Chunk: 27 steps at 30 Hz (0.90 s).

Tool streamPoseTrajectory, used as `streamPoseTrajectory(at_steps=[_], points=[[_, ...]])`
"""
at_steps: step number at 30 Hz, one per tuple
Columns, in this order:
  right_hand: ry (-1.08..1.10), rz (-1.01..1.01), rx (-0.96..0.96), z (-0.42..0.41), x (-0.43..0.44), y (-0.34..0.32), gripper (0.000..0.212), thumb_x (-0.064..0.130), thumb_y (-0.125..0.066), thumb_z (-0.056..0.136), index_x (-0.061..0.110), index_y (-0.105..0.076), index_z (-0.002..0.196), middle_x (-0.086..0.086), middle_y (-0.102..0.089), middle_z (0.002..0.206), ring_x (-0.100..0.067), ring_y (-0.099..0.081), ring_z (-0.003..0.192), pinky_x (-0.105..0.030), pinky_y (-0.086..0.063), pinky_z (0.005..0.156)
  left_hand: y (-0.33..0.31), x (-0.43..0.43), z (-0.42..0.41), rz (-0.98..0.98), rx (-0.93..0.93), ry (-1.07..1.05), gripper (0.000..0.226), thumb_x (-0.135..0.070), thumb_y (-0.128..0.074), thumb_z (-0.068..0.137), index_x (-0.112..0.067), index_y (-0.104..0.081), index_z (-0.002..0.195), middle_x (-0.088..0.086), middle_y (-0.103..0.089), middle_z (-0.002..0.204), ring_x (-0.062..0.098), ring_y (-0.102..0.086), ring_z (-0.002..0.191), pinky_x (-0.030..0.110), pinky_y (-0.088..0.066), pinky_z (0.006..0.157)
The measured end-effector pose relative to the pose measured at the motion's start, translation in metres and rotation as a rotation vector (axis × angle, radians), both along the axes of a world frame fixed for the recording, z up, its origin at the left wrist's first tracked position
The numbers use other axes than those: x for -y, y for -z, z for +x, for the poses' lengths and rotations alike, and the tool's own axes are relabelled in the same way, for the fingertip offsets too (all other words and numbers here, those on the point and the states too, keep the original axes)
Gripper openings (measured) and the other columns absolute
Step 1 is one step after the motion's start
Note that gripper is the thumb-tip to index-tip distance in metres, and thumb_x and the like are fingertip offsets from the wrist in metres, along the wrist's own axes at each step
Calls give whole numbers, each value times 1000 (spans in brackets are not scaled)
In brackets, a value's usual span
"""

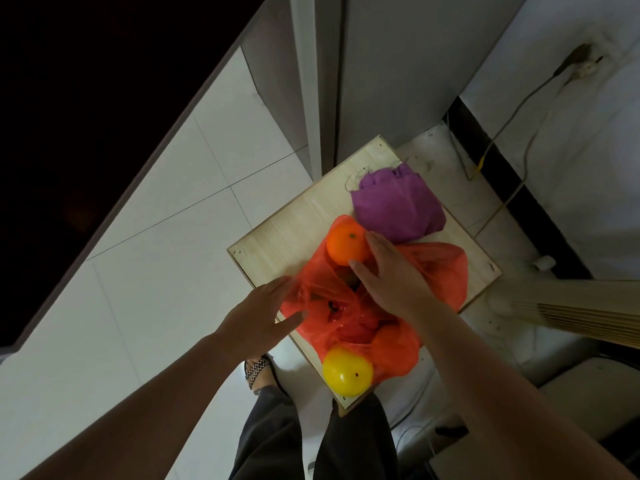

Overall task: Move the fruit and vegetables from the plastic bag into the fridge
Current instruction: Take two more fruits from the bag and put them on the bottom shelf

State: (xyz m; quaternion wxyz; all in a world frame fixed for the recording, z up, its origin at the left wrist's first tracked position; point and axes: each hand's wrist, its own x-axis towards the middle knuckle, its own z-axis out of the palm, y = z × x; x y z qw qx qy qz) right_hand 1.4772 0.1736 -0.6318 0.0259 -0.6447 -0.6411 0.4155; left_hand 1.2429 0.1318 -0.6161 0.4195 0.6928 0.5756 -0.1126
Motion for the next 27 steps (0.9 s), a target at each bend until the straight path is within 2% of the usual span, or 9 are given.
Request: streamPoseTrajectory(at_steps=[2, 4, 7, 10, 12, 14, 18, 23, 27], points=[[0, 50, 31, 0, -3, -2, 66, 47, -45, 92, 16, -22, 146, -5, -26, 151, -23, -29, 136, -41, -32, 108, -4, -5, 0, 2, 18, -26, 96, -82, -16, 69, -29, -16, 148, -4, -20, 156, 16, -20, 141, 32, -24, 111], [-22, 217, 93, -1, -5, -6, 62, 42, -53, 89, 16, -32, 141, -7, -34, 145, -25, -36, 130, -39, -37, 102, -8, -12, 4, 27, 29, -47, 84, -73, -23, 78, -28, -17, 148, -6, -20, 155, 14, -20, 141, 30, -23, 110], [-130, 411, 42, -4, -12, -9, 54, 31, -64, 85, 16, -46, 133, -7, -47, 135, -25, -45, 121, -39, -45, 95, -11, -26, 9, 81, 60, -81, 77, -65, -29, 81, -27, -21, 147, -7, -23, 154, 12, -22, 140, 29, -24, 110], [-218, 280, 57, -9, -21, -3, 63, 34, -65, 83, 20, -38, 138, -1, -37, 144, -23, -35, 129, -38, -38, 102, -10, -33, 13, 107, 105, -90, 69, -60, -37, 88, -26, -23, 146, -6, -25, 153, 12, -24, 139, 29, -26, 109], [-210, 164, 120, -10, -27, 5, 74, 36, -67, 81, 21, -29, 143, 1, -29, 149, -22, -30, 133, -38, -34, 104, -10, -34, 15, 108, 112, -91, 65, -57, -40, 90, -27, -24, 146, -7, -26, 153, 11, -25, 139, 28, -27, 108], [-181, 135, 148, -9, -30, 12, 78, 34, -69, 79, 21, -26, 144, 0, -30, 148, -23, -31, 133, -39, -35, 105, -10, -34, 15, 97, 104, -95, 63, -53, -41, 91, -27, -24, 146, -9, -26, 152, 10, -26, 138, 25, -26, 106], [-112, 232, 107, -3, -29, 15, 72, 36, -69, 80, 19, -34, 141, -3, -41, 142, -23, -37, 129, -36, -34, 103, -13, -34, 14, 70, 123, -148, 58, -47, -44, 93, -28, -26, 145, -9, -28, 151, 10, -31, 134, 21, -29, 99], [-14, 363, -105, 11, -3, -18, 70, 46, -67, 77, 22, -40, 137, 1, -49, 134, -15, -44, 121, -26, -32, 98, -28, -44, 30, 24, 297, -401, 51, -49, -46, 90, -33, -38, 138, -14, -41, 141, 2, -41, 124, 29, -39, 101], [30, 382, -217, 16, 25, -39, 70, 53, -63, 75, 24, -41, 135, 6, -49, 135, -10, -48, 120, -29, -44, 97, -49, -54, 58, -101, 504, -488, 48, -61, -45, 79, -44, -44, 125, -26, -50, 118, -9, -49, 104, 15, -41, 81]])
